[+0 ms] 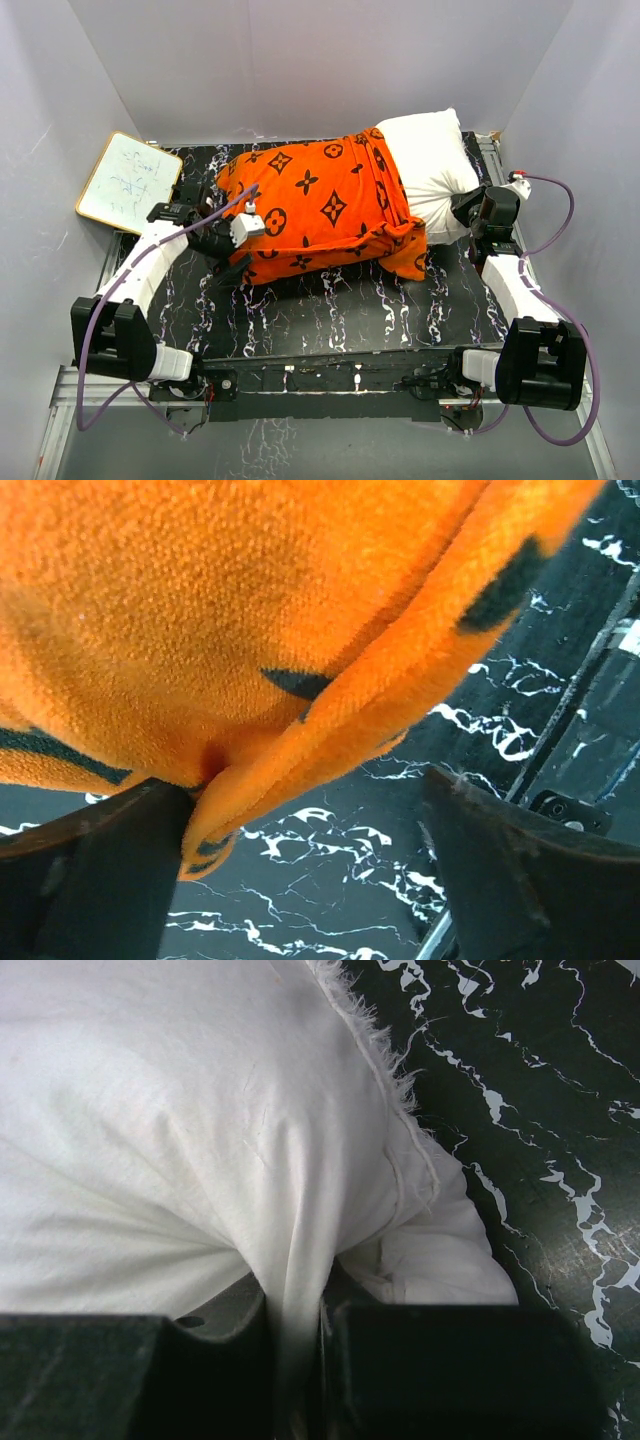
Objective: Remove the pillowcase from the pillow
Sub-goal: Remove the pillow from the pillowcase.
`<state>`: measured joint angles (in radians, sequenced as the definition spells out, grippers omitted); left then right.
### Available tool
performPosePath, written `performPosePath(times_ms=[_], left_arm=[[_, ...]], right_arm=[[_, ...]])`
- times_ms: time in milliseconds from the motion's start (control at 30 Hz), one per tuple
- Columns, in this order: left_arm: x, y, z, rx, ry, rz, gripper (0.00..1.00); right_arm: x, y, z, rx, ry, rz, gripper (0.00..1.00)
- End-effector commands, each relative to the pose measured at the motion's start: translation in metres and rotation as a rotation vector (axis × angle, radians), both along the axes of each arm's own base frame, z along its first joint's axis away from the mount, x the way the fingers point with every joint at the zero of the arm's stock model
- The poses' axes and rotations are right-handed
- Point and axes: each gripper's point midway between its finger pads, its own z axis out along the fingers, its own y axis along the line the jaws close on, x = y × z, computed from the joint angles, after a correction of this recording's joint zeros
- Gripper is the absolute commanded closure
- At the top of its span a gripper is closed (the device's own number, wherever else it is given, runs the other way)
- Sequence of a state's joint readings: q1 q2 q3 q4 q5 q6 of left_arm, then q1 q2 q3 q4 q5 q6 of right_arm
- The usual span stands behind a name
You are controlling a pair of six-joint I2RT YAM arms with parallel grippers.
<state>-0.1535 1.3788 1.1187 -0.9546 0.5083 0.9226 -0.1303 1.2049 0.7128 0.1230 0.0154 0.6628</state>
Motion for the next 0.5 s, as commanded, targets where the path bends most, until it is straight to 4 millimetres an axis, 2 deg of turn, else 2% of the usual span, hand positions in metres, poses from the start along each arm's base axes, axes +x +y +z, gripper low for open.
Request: performPosePath(times_ms=[0,33,67,133,167,233,267,367,467], left_arm=[[0.016,0.002,-0.006,0.036,-0.095,0.022,0.23],[0.020,0.002,-0.008,0.039,-0.096,0.028,0.35],[0.024,0.003,-0.006,0.050,-0.108,0.043,0.50],[0.037,0.010,-0.004,0.092,-0.134,0.080,0.91],[0.045,0.016,0.001,0.122,-0.164,0.111,1.00],[0.059,0.031,0.012,0.198,-0.231,0.144,1.00],[0.065,0.039,0.024,0.233,-0.290,0.160,1.00],[0.087,0.058,0.063,0.311,-0.468,0.212,1.00],[0.107,0.075,0.112,0.357,-0.610,0.286,1.00]], right_arm=[[0.011,-0.013,0.059,-0.040,-0.160,-0.052,0.91],[0.011,-0.014,0.061,-0.039,-0.163,-0.056,0.91],[0.012,-0.015,0.063,-0.042,-0.167,-0.062,0.91],[0.013,-0.018,0.069,-0.044,-0.180,-0.081,0.91],[0.013,-0.020,0.073,-0.044,-0.187,-0.091,0.91],[0.014,-0.023,0.081,-0.043,-0.206,-0.108,0.91],[0.014,-0.024,0.085,-0.043,-0.216,-0.113,0.91],[0.015,-0.027,0.098,-0.050,-0.244,-0.126,0.91],[0.013,-0.031,0.109,-0.063,-0.265,-0.148,0.91]])
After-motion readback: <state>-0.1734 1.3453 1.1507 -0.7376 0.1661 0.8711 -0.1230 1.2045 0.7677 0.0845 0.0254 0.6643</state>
